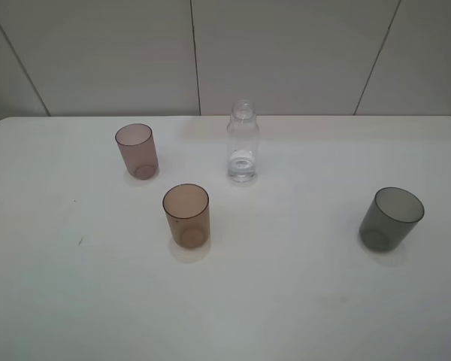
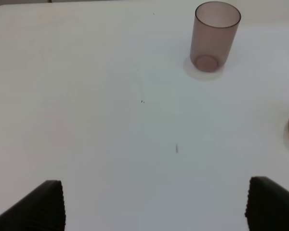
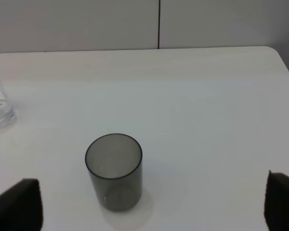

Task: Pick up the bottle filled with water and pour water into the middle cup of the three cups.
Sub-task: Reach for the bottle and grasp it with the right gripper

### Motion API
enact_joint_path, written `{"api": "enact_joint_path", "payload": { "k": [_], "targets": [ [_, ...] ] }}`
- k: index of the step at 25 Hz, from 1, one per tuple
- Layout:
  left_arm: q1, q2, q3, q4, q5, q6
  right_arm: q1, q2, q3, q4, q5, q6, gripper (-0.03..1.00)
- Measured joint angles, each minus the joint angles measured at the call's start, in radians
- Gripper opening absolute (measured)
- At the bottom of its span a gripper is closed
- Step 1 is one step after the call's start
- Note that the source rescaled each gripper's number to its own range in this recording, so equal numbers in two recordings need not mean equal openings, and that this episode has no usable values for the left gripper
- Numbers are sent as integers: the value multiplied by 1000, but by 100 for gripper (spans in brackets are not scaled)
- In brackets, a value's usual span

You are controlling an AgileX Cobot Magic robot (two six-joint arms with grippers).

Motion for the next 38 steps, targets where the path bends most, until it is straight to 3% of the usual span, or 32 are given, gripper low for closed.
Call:
{"api": "enact_joint_path", "payload": {
  "k": [38],
  "targets": [
    [0,0,0,0,0,0,0,0,0,0,0,0,100]
  ]
}}
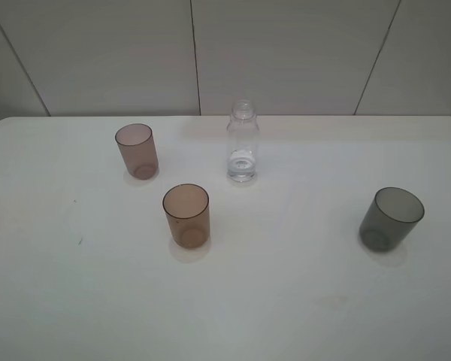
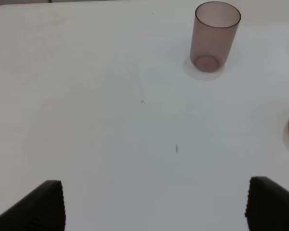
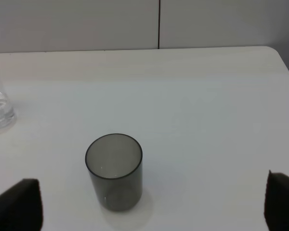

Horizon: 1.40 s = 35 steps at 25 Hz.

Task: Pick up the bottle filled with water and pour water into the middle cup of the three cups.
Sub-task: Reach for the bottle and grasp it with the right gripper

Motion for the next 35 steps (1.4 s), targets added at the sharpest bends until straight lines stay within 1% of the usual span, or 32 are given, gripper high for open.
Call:
{"api": "enact_joint_path", "payload": {
  "k": [8,11,14,16,19,21,24,26,29,33,35],
  "targets": [
    [0,0,0,0,0,0,0,22,0,4,0,0,100],
    [0,0,0,0,0,0,0,152,-11,59,-2,0,100],
    [0,0,0,0,0,0,0,329,-62,106,-57,0,100],
    [0,0,0,0,0,0,0,446,-109,114,-115,0,100],
    [0,0,0,0,0,0,3,621,-177,121,-237,0,100],
    [0,0,0,0,0,0,29,733,-212,123,-312,0,100],
    [0,0,0,0,0,0,133,874,-233,121,-472,0,100],
    [0,0,0,0,0,0,223,961,-236,121,-601,0,100],
    [0,0,0,0,0,0,318,1101,-236,150,-756,0,100],
    [0,0,0,0,0,0,387,1267,-236,223,-931,0,100],
    [0,0,0,0,0,0,406,1342,-236,233,-983,0,100]
  ]
}}
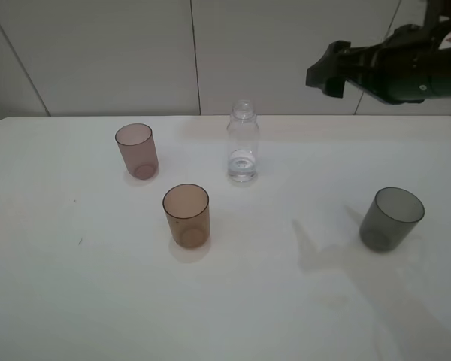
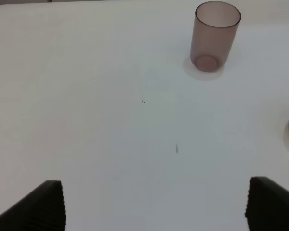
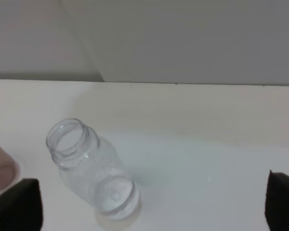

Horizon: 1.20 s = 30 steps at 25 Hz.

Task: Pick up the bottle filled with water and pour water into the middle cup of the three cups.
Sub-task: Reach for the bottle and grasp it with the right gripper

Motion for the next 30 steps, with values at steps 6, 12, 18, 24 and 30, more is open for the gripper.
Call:
{"api": "enact_joint_path", "payload": {
  "k": [6,12,18,24,30],
  "targets": [
    [0,0,0,0,0,0,58,146,0,-84,-41,-1,100],
    [0,0,0,0,0,0,73,212,0,-187,-97,-43,100],
    [0,0,0,0,0,0,104,258,0,-141,-155,-267,100],
    [0,0,0,0,0,0,106,312,0,21,-175,-460,100],
    [0,0,0,0,0,0,115,367,0,50,-192,-473,100]
  ]
}}
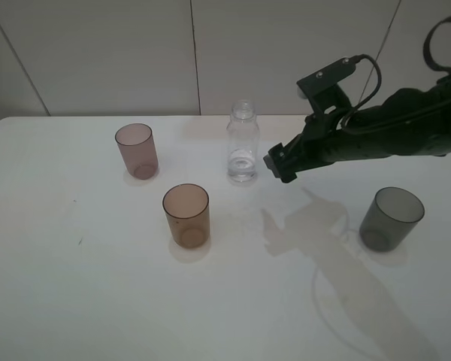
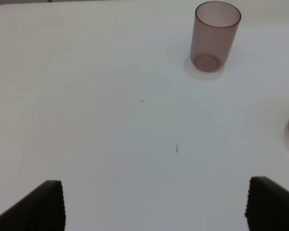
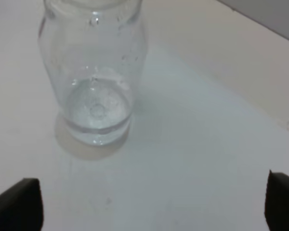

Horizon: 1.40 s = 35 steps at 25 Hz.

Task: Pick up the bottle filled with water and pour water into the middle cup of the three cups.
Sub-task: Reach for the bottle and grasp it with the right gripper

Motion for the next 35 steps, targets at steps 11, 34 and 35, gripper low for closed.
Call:
{"api": "enact_joint_path", "payload": {
  "k": [11,34,35],
  "targets": [
    [0,0,0,0,0,0,45,73,-1,-89,-127,0,100],
    [0,0,0,0,0,0,49,266,-3,-342,-605,495,100],
    [0,0,0,0,0,0,49,277,-3,-341,-622,501,100]
  ]
}}
